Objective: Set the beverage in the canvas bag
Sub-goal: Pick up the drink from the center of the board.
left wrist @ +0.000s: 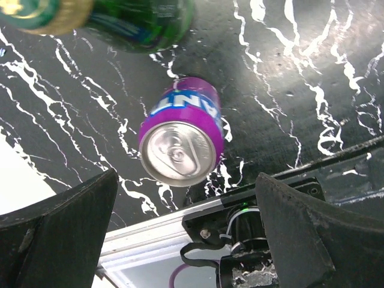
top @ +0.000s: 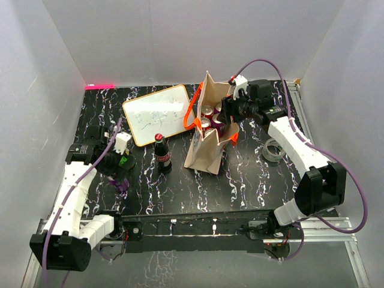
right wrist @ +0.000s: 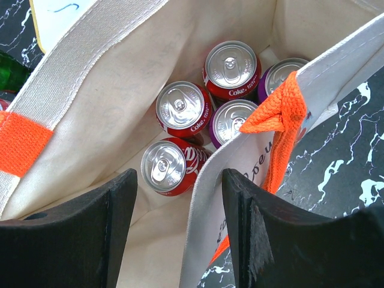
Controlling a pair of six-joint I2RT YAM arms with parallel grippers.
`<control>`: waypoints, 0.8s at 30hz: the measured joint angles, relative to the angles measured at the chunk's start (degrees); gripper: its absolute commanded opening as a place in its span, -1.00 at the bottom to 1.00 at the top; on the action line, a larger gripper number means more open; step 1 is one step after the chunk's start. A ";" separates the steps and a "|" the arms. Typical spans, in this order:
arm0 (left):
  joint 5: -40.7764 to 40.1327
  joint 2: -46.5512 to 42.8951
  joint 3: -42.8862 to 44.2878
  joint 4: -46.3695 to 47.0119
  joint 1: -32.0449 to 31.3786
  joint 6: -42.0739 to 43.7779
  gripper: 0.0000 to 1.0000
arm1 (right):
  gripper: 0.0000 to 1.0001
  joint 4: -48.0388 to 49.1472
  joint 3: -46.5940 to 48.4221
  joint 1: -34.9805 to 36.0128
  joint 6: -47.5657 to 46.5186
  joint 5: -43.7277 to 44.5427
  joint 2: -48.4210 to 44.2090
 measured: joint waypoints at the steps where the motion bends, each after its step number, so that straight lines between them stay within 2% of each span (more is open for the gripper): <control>1: 0.24 0.66 0.00 0.52 1.29 0.07 0.94 | 0.21 -0.02 0.00 0.09 0.00 0.11 0.00; 7: 3.28 4.22 0.00 2.67 7.28 2.10 0.94 | 0.22 -0.02 0.02 0.13 0.02 0.48 0.00; 19: 7.37 7.08 -4.76 4.55 8.41 4.87 0.82 | 0.22 0.02 0.02 0.37 0.04 1.33 0.00; 24: 7.67 8.68 -6.05 6.51 8.87 4.92 0.64 | 0.22 0.00 0.15 0.42 0.04 1.57 0.00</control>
